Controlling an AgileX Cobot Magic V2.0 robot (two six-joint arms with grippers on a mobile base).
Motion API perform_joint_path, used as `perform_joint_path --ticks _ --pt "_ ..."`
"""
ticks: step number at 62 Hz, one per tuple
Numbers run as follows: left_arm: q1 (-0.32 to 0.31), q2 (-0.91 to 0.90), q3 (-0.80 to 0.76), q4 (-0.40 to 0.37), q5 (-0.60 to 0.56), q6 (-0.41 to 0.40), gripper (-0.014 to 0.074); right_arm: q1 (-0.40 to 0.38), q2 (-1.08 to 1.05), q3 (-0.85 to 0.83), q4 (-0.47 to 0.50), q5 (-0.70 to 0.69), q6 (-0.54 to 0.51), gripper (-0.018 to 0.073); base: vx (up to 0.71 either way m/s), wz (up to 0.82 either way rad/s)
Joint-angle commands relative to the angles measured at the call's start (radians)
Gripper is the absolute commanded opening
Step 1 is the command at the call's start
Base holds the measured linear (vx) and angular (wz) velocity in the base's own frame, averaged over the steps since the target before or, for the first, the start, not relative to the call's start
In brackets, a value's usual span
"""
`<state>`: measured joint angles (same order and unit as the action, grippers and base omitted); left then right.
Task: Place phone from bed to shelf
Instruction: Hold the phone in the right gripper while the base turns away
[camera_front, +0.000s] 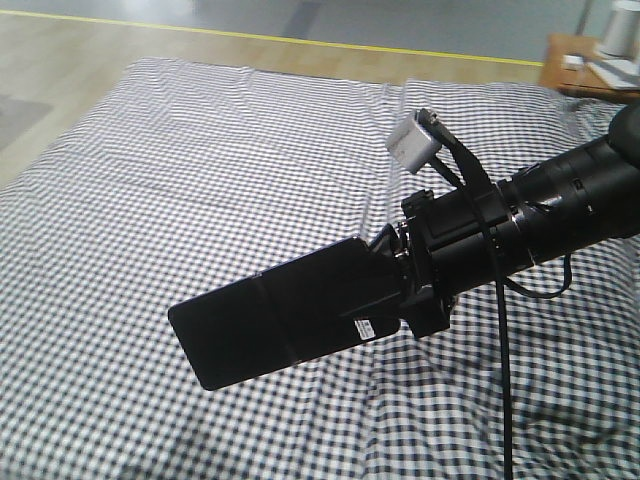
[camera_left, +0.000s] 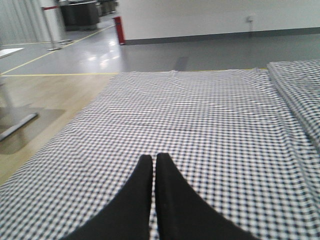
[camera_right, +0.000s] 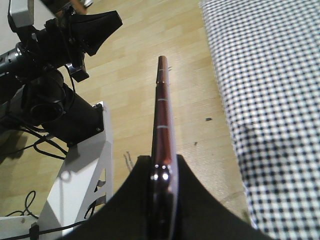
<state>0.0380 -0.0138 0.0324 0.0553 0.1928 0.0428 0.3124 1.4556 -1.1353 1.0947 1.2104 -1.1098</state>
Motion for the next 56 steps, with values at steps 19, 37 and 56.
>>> perform_joint_path --ticks 19,37,56 --pt "0.0 -0.011 -0.026 -0.005 -0.071 -0.004 0.0001 -0.002 -0.043 -0.023 0.087 0.08 -0.008 -0.0001 -0.14 0.55" --pt "0.0 -0.011 -0.026 -0.005 -0.071 -0.004 0.0001 -0.002 -0.043 -0.023 0.087 0.08 -0.008 -0.0001 -0.13 0.51" --pt "0.0 -0.011 -0.026 -0.005 -0.071 -0.004 0.0001 -0.002 -0.043 -0.023 0.087 0.08 -0.008 -0.0001 -0.14 0.53"
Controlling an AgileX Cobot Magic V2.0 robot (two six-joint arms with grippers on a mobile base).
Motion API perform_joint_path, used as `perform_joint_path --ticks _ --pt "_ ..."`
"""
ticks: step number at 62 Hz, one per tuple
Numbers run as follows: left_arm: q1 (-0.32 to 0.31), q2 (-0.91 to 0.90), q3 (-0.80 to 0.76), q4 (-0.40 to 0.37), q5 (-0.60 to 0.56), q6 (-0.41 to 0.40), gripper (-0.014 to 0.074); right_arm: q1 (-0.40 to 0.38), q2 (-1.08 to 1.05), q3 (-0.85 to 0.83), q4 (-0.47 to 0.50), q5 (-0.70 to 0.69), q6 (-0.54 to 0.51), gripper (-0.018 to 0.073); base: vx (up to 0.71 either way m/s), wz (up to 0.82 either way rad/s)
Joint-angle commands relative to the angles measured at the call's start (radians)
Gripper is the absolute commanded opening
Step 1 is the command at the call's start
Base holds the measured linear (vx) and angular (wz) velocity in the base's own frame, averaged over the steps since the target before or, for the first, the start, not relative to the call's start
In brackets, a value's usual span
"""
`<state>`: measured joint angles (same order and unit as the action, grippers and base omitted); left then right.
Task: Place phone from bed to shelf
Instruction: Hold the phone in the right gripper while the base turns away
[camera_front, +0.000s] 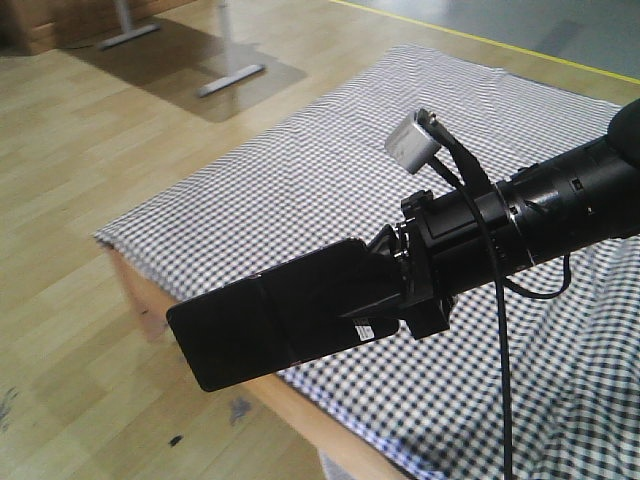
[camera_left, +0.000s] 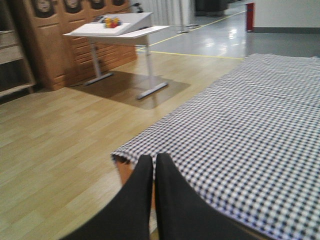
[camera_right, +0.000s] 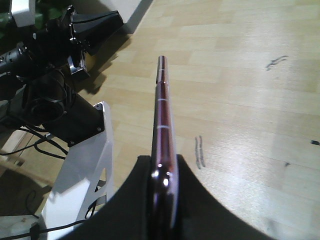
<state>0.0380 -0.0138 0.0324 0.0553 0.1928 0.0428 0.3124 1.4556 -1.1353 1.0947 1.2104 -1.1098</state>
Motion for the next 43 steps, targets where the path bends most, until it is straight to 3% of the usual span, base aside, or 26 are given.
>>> perform_joint_path --ticks 1,43 --pt "0.0 -0.011 -0.026 -0.005 -0.071 -0.004 0.0001 -0.002 -0.043 -0.023 0.087 0.08 -0.008 -0.0001 -0.14 0.56" --pt "0.0 -0.011 -0.026 -0.005 -0.071 -0.004 0.0001 -0.002 -0.043 -0.023 0.087 0.08 -0.008 -0.0001 -0.15 0.59"
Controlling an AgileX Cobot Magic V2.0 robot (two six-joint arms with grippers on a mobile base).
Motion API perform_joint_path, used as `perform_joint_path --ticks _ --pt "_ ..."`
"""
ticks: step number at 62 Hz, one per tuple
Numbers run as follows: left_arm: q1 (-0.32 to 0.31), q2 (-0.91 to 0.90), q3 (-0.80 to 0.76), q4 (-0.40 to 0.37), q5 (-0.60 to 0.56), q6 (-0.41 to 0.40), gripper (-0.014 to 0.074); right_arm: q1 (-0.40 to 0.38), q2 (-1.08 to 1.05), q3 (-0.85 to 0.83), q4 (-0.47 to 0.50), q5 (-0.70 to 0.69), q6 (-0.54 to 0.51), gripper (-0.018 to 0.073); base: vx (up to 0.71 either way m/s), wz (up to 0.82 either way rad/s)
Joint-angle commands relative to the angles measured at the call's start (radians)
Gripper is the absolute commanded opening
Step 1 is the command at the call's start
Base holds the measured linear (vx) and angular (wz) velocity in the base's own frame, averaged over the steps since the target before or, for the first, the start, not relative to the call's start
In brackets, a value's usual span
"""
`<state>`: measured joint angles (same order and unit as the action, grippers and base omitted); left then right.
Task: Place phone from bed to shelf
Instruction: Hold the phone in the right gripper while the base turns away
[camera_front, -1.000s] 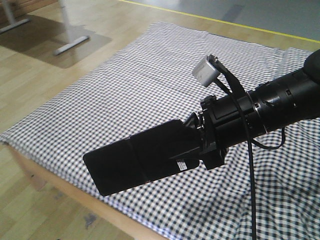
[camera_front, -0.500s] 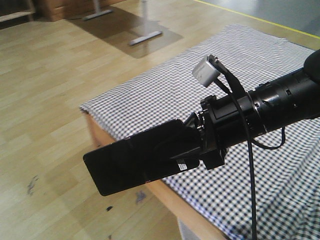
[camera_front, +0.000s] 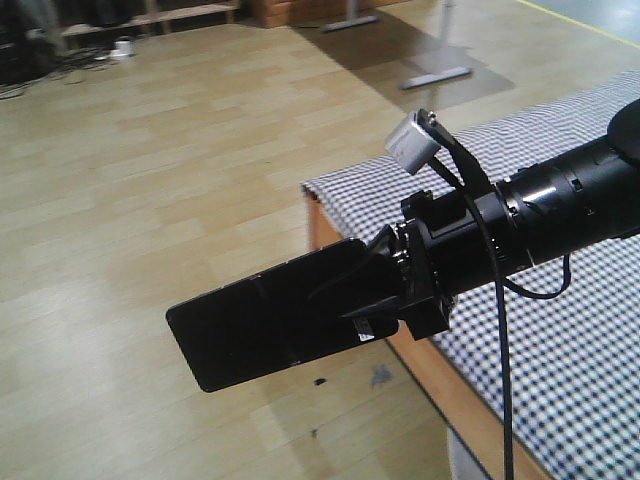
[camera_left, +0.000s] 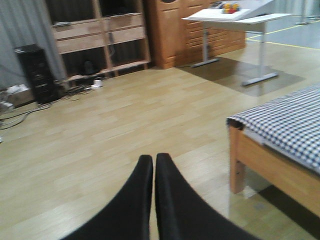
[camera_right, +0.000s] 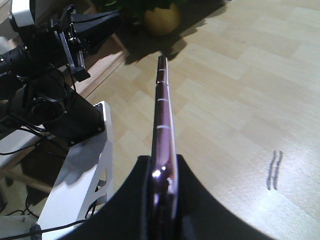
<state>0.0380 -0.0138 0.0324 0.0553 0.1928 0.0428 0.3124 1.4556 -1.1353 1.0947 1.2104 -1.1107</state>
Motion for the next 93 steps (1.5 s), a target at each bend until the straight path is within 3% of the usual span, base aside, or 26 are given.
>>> perform_joint_path --ticks 1,47,93 --pt "0.0 -0.011 -0.026 -0.005 -0.071 -0.004 0.0001 -0.002 -0.043 -0.023 0.087 0.08 -0.007 -0.0001 -0.15 0.6" --pt "0.0 -0.011 -0.026 -0.005 -0.071 -0.004 0.0001 -0.002 -0.043 -0.023 0.087 0.08 -0.007 -0.0001 -0.13 0.52" --pt "0.0 -0.011 -0.026 -0.005 -0.071 -0.004 0.0001 -0.002 -0.043 -0.023 0.088 0.08 -0.007 -0.0001 0.01 0.07"
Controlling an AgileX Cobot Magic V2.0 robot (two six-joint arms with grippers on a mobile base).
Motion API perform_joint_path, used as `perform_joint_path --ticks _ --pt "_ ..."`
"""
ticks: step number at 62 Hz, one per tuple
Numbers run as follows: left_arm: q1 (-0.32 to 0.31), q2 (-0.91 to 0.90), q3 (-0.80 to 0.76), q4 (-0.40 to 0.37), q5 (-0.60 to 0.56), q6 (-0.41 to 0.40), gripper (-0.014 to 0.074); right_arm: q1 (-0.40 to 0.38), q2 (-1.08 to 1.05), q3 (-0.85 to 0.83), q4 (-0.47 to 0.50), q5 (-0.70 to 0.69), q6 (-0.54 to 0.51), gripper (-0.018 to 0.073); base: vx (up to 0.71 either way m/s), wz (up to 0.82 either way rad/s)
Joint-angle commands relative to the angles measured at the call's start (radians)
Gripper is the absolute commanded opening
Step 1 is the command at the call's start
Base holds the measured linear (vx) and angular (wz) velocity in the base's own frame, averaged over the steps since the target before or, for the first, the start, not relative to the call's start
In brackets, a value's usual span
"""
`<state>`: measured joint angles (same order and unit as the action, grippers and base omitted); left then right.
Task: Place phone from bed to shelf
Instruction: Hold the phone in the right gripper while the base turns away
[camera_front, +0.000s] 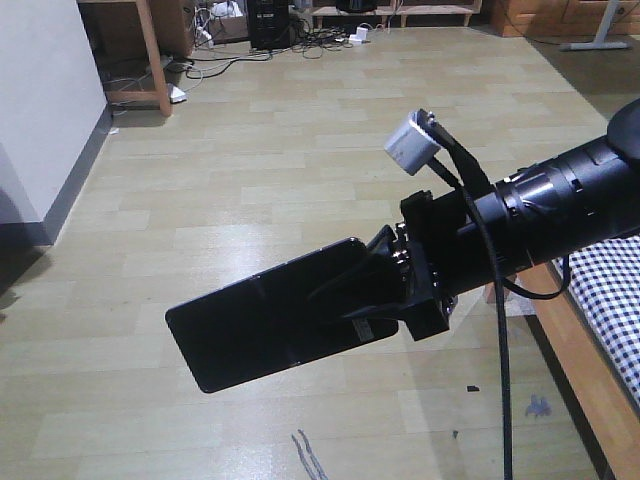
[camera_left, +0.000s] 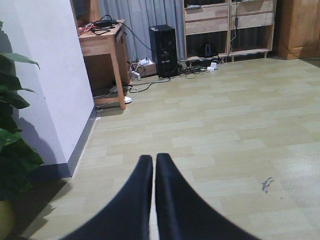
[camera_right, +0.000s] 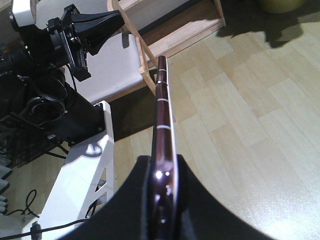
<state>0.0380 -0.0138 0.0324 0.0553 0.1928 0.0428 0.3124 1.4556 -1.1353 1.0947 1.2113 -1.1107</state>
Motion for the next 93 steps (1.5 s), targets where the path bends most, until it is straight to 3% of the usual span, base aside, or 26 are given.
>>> perform_joint_path --ticks 1,93 --pt "0.0 -0.011 -0.026 -0.005 -0.071 -0.004 0.0001 -0.002 -0.043 -0.023 0.088 0.079 -0.007 -0.0001 0.1 -0.01" --pt "0.0 -0.011 -0.026 -0.005 -0.071 -0.004 0.0001 -0.002 -0.043 -0.023 0.088 0.079 -0.007 -0.0001 0.21 -0.02"
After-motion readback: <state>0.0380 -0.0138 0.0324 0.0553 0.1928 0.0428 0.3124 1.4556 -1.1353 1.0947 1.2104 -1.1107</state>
